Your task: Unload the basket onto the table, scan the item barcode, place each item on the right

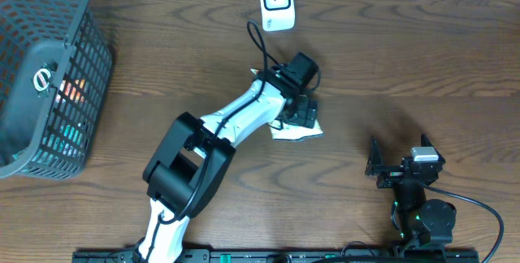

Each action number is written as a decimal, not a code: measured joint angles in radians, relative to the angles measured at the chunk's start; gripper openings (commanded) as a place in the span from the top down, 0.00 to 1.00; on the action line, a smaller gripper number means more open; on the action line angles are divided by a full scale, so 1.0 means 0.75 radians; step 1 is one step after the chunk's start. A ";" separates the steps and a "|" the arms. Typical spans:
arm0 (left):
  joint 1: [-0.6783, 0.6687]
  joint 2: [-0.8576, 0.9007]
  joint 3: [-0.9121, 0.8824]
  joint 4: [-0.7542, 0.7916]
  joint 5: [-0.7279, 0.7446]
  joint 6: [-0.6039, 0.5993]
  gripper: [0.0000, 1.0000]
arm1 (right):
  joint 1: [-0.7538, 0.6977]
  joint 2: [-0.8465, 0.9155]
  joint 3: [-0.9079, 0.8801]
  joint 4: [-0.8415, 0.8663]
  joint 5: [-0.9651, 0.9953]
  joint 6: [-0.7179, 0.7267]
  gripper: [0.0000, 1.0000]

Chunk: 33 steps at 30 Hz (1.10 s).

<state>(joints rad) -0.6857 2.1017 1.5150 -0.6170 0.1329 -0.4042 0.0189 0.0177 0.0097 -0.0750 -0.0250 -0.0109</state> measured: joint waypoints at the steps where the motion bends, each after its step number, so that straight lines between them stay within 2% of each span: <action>1: -0.007 0.000 0.000 0.012 0.001 -0.022 0.02 | 0.000 -0.001 0.000 0.000 0.000 -0.001 0.01; 7: -0.021 0.000 0.008 0.089 0.018 -0.177 0.02 | 0.000 -0.001 0.000 0.000 0.000 -0.001 0.01; 13: -0.005 -0.031 0.017 0.140 0.092 -0.234 0.02 | 0.000 -0.001 0.000 -0.001 0.000 -0.001 0.01; 18: 0.056 -0.126 0.017 0.139 0.122 -0.229 0.02 | 0.000 -0.001 0.000 0.000 -0.001 0.000 0.01; 24: 0.194 -0.250 0.037 0.038 0.126 -0.126 0.02 | 0.000 -0.001 0.000 0.000 0.000 0.000 0.01; 29: 0.262 -0.261 0.042 -0.110 0.094 -0.094 0.02 | 0.000 -0.001 0.000 0.000 0.000 -0.001 0.01; 33: 0.264 -0.256 0.030 -0.118 0.090 -0.077 0.02 | 0.000 0.000 0.000 0.000 0.000 -0.001 0.01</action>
<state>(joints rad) -0.4877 1.9099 1.5375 -0.7055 0.2001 -0.4622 0.0189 0.0177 0.0097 -0.0750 -0.0250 -0.0113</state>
